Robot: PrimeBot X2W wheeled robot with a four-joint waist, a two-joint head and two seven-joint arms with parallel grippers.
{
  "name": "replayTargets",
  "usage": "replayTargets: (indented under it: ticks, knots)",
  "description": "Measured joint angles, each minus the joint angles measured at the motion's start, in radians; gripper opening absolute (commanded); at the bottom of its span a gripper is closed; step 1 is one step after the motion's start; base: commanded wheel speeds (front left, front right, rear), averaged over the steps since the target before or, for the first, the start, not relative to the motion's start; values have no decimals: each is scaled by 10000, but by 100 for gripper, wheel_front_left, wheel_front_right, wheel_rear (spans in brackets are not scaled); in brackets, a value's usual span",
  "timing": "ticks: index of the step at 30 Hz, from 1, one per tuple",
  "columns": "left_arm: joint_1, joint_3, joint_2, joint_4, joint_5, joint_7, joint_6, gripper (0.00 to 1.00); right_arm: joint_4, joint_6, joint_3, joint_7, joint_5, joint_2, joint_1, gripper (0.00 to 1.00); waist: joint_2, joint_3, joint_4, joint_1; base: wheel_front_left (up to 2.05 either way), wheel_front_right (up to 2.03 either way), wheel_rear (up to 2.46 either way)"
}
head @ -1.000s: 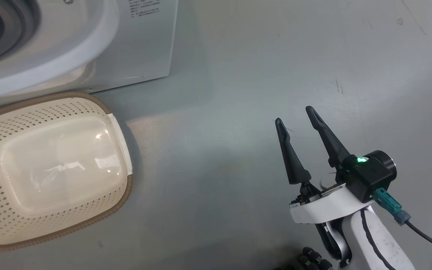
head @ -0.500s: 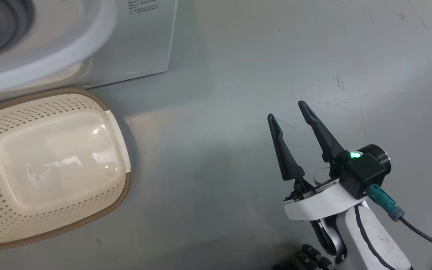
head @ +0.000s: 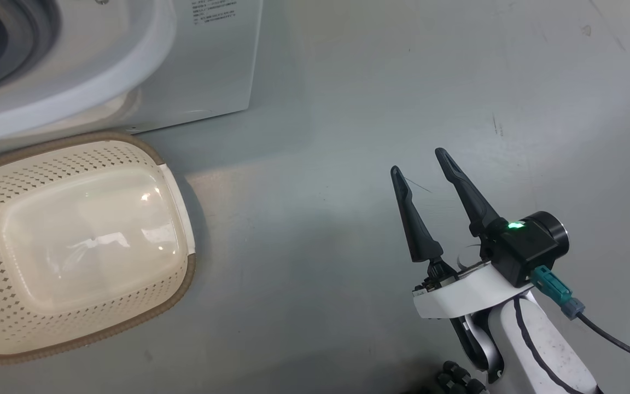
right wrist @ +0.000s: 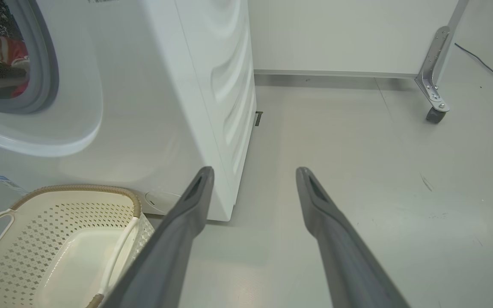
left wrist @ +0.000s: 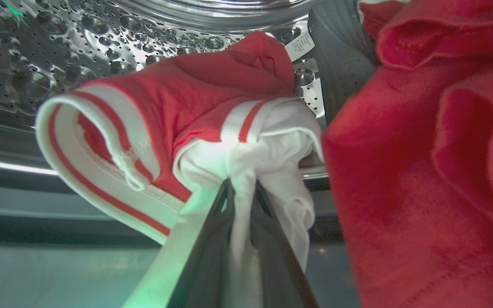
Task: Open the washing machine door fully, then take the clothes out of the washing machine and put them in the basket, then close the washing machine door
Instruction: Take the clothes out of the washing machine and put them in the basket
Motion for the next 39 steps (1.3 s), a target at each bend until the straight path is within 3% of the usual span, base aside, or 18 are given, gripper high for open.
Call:
replayTargets:
  ticks: [15,23,39]
  knots:
    - [487,-61,-980,825,-224,-1791,8,0,472,10,-288,0,-4,-4,-88,100,0,-1149,361,0,0,0,0]
    - [1344,-21,-1628,1189,-683,-2959,-282,0,767,44,-631,0,-19,-12,-12,100,0,-2054,668,0,0,0,0]
    - [3382,224,-2376,1620,-1315,-4930,-838,0,1152,190,-1087,0,-15,-161,1208,100,0,-3997,1495,-1,0,0,0]
